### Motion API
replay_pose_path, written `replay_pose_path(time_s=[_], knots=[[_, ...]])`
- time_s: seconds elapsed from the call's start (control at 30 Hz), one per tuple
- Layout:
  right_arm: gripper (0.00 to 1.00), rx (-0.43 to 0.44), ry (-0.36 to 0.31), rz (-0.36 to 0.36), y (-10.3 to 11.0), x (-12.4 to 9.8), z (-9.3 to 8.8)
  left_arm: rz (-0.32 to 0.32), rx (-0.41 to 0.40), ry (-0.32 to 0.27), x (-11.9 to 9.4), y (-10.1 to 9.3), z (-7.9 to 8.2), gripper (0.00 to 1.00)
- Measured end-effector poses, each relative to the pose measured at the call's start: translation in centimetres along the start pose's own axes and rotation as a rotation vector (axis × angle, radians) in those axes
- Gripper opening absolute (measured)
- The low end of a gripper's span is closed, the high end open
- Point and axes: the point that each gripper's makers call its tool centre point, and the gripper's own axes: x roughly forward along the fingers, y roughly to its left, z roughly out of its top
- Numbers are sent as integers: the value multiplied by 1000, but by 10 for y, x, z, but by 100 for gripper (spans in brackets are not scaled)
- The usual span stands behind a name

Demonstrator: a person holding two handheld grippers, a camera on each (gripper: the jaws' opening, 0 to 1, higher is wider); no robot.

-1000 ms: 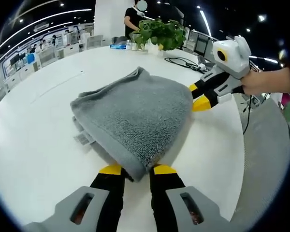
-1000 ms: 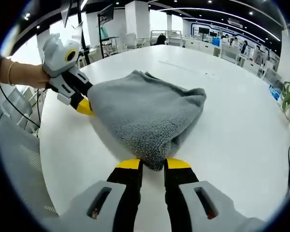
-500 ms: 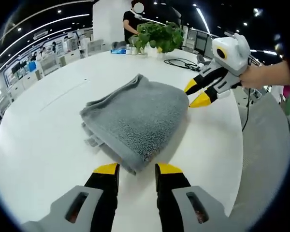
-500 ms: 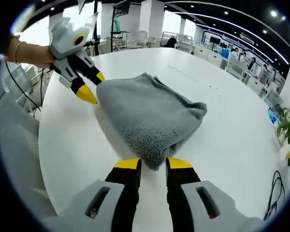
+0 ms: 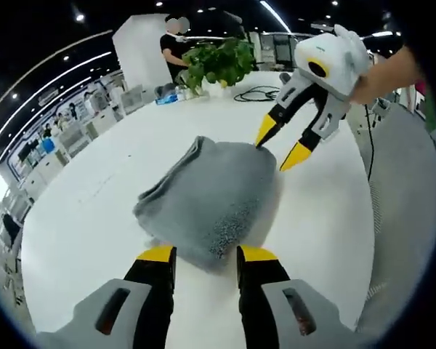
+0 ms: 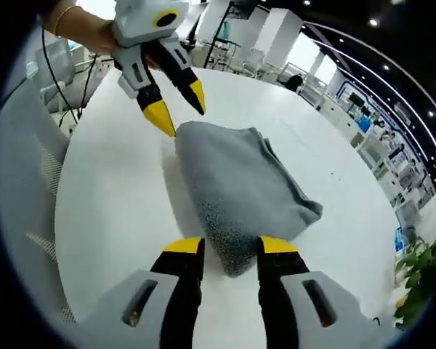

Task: Fold the towel on the table until its edges align and the towel forms a compact rectangular stack.

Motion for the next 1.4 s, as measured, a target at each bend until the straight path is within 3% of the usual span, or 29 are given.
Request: replay_pose_path(time_s=[0.13, 0.43, 0.8, 1.13, 1.17, 1.4], knots=[[32, -49, 21, 12, 2, 6, 0, -26, 104, 47, 12, -7, -5, 33], [32, -102, 55, 46, -2, 22, -7, -39, 134, 93, 35, -4, -14, 28], [28, 69, 18, 74, -18, 39, -10, -58, 50, 73, 50, 10, -17, 23], [29, 114, 46, 59, -20, 42, -9, -48, 18, 77, 48, 11, -15, 23], [30, 115, 43, 59, -19, 39, -8, -42, 10, 72, 46, 12, -15, 25], [35, 282, -37, 14, -16, 18, 0, 30, -308, -54, 20, 19, -7, 45]])
